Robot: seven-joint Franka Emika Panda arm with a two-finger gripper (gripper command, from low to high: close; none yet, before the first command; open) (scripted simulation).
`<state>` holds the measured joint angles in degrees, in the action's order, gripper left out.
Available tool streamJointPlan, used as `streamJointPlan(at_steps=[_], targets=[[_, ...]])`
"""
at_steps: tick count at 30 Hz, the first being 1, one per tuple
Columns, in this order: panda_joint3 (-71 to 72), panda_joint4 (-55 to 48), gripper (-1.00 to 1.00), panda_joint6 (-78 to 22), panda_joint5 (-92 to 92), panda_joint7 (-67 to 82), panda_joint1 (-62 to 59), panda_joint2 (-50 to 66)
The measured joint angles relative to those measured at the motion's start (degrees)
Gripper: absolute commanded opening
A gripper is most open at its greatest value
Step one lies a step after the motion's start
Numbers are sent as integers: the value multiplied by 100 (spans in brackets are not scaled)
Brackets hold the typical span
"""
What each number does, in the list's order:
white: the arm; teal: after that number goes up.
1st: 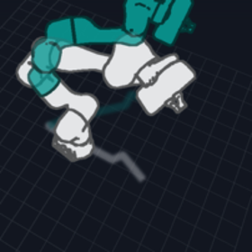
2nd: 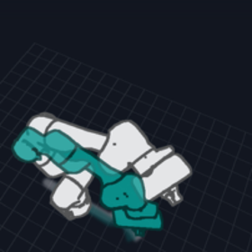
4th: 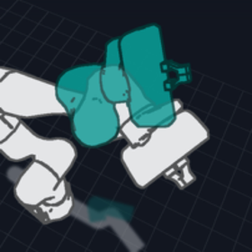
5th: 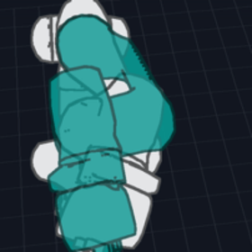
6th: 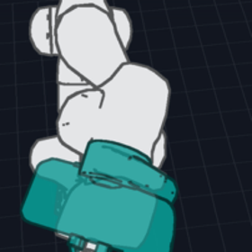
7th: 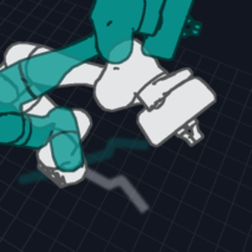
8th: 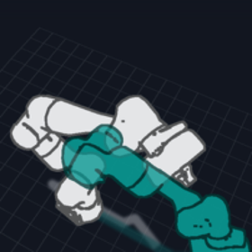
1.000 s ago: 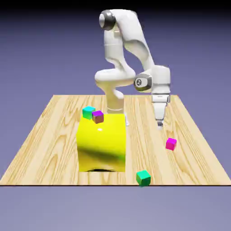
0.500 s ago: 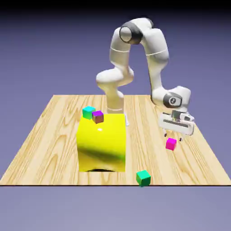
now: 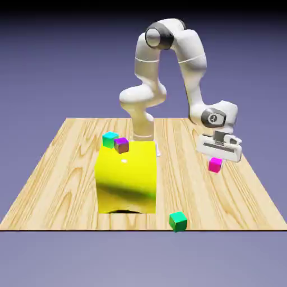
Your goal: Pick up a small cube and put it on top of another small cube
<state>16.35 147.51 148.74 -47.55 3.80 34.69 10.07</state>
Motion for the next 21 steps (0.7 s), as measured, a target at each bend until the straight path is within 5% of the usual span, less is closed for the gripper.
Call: streamJointPlan(at_steps=[15,19,20,21], targets=[[-2992,-2431,-100,-1283,2651,1239,-185,962],[-3037,-2419,-100,-632,2580,1145,-304,1584],[-3050,-2415,100,-436,2558,1117,-339,1772],[-3051,-2415,100,-430,2553,1113,-339,1773]])
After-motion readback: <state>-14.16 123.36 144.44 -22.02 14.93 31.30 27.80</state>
